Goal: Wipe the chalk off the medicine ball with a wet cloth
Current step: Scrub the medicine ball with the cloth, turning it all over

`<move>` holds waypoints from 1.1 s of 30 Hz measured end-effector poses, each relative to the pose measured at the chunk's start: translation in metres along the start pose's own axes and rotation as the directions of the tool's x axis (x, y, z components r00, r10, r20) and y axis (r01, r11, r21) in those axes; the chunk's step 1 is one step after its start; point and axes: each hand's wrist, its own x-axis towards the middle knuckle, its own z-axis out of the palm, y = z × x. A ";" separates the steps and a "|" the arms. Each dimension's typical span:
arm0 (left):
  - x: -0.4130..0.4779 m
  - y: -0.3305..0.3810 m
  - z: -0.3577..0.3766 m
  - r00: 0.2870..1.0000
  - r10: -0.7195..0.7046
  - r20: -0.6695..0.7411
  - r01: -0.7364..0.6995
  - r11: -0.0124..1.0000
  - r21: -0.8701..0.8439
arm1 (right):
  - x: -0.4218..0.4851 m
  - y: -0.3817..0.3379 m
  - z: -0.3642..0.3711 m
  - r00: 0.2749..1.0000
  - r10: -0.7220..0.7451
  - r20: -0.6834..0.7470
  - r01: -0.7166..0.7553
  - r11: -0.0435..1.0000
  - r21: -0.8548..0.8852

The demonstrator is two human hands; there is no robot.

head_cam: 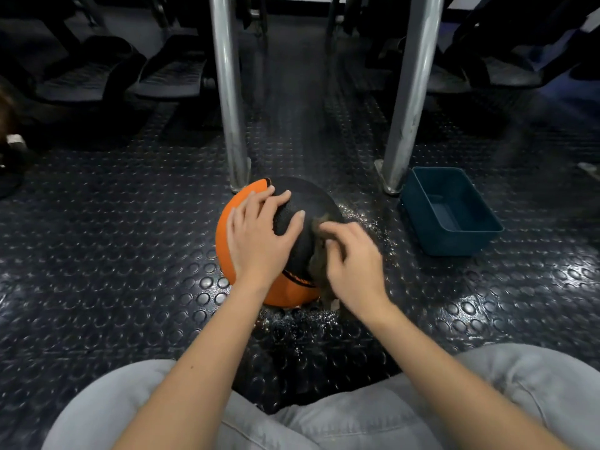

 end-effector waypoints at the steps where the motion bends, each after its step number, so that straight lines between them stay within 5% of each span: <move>1: 0.000 -0.003 -0.002 1.000 -0.001 -0.005 0.001 1.000 -0.005 | -0.005 -0.004 0.001 0.996 -0.082 0.036 0.084 0.996 -0.032; 3: -0.001 -0.009 -0.008 1.000 -0.009 -0.011 0.009 1.000 -0.023 | 0.005 0.004 0.002 0.989 -0.129 0.069 0.135 0.986 -0.095; 8: -0.004 -0.005 -0.009 1.000 -0.015 -0.021 0.014 0.999 -0.033 | 0.037 0.024 0.001 0.989 0.147 0.012 -0.146 0.987 -0.072; 14: -0.001 -0.009 -0.013 0.999 -0.018 0.035 0.022 0.994 -0.111 | 0.000 -0.010 0.000 0.981 -0.180 0.075 0.191 0.964 -0.186; 20: -0.003 -0.006 -0.011 1.000 0.005 0.025 -0.002 0.993 -0.114 | 0.032 0.024 -0.003 0.977 0.212 0.006 -0.207 0.960 -0.188; 25: -0.002 -0.012 -0.014 1.000 0.012 0.013 -0.010 0.991 -0.130 | -0.001 -0.010 0.003 0.988 -0.153 0.033 0.157 0.962 -0.223; 33: -0.024 -0.004 -0.030 0.993 0.119 -0.009 -0.120 0.988 -0.099 | 0.038 0.041 -0.010 0.934 0.348 0.074 -0.351 0.936 0.020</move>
